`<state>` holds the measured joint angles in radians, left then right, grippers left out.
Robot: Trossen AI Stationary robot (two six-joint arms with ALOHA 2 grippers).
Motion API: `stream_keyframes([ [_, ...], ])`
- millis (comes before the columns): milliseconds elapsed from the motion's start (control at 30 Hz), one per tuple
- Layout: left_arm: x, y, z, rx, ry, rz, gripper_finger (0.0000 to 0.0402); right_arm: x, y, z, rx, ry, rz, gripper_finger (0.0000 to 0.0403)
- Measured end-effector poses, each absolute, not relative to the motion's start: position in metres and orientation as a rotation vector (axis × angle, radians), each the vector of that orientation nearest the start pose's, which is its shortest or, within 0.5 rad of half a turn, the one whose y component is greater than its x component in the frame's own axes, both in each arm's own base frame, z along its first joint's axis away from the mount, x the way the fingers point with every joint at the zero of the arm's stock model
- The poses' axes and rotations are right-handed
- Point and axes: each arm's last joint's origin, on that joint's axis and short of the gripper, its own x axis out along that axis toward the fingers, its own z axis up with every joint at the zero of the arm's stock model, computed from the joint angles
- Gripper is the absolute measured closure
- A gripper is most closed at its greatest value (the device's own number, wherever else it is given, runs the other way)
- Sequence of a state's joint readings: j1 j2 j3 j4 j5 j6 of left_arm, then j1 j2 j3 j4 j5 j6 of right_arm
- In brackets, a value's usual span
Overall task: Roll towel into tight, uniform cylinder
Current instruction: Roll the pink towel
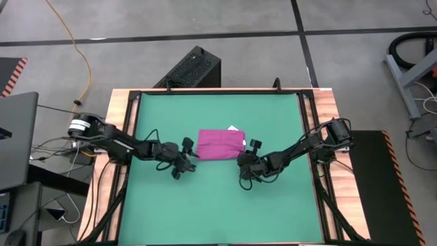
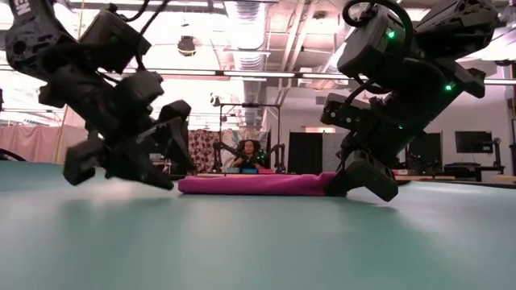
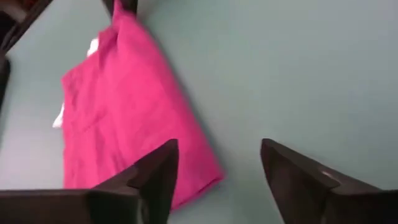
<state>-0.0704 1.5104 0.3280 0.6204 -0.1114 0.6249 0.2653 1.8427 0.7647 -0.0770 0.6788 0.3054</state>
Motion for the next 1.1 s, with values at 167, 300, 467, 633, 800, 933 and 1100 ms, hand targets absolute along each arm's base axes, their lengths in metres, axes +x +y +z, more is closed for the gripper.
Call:
stream_keyframes([
  [167,0.239,-0.008,0.102,0.696,0.601,-0.044,0.0149,0.291,0.06,0.088,-0.253,0.957,-0.513,0.0359],
  [300,0.242,-0.004,0.092,0.686,0.623,-0.024,0.0149,0.29,0.06,0.087,-0.269,0.965,-0.506,0.0359],
  [467,0.241,0.002,0.084,0.631,0.663,-0.016,0.0164,0.29,0.06,0.088,-0.272,0.966,-0.505,0.0359],
  [633,0.24,0.009,0.082,0.575,0.685,0.022,0.0217,0.29,0.061,0.088,-0.272,0.965,-0.504,0.0359],
  [800,0.239,0.015,0.081,0.536,0.711,0.052,0.0293,0.29,0.061,0.088,-0.273,0.962,-0.502,0.0359],
  [933,0.238,0.02,0.08,0.502,0.717,0.07,0.0365,0.292,0.063,0.089,-0.284,0.958,-0.491,0.0359],
  [1100,0.24,0.02,0.081,0.445,0.716,0.073,0.0397,0.301,0.071,0.1,-0.374,0.997,-0.434,0.0359],
])
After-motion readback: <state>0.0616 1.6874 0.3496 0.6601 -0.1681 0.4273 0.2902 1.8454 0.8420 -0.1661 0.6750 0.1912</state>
